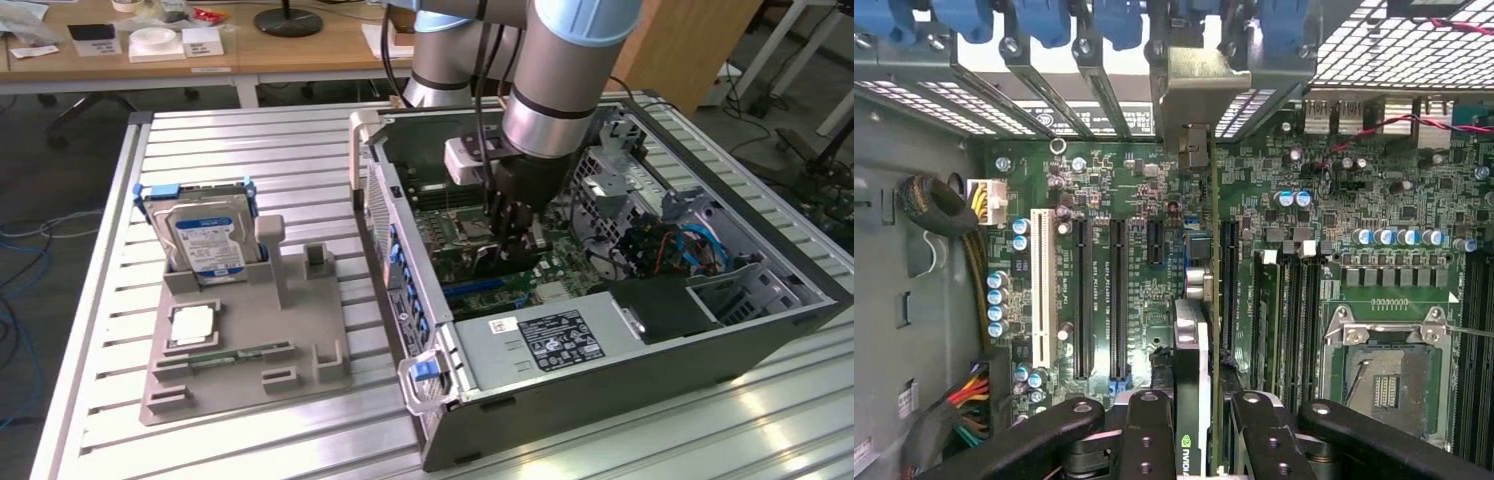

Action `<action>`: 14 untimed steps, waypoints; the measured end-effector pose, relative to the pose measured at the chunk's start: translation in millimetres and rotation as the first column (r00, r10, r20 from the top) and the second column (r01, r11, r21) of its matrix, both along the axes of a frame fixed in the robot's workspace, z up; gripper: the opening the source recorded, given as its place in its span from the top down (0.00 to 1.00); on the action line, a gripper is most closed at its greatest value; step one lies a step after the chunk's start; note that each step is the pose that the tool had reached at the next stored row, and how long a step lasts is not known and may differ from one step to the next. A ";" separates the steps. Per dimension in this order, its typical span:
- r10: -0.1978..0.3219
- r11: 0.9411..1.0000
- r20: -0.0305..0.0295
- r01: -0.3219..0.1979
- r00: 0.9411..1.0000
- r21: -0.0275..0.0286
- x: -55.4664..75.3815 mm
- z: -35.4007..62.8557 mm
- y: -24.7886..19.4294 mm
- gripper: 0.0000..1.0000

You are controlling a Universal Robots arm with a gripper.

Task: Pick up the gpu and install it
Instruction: 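Insert the gpu into the slot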

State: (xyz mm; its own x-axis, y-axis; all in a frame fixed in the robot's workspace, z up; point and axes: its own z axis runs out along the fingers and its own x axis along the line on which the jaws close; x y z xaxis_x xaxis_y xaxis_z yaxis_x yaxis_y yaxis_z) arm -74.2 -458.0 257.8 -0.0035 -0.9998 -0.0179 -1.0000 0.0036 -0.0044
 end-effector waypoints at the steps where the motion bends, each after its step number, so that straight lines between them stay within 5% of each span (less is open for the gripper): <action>1: 0.000 1.000 0.000 0.000 1.000 0.000 -0.5 -0.1 0.0 0.73; 14: 0.000 1.000 0.000 0.000 1.000 0.000 -6.6 -0.3 0.0 0.73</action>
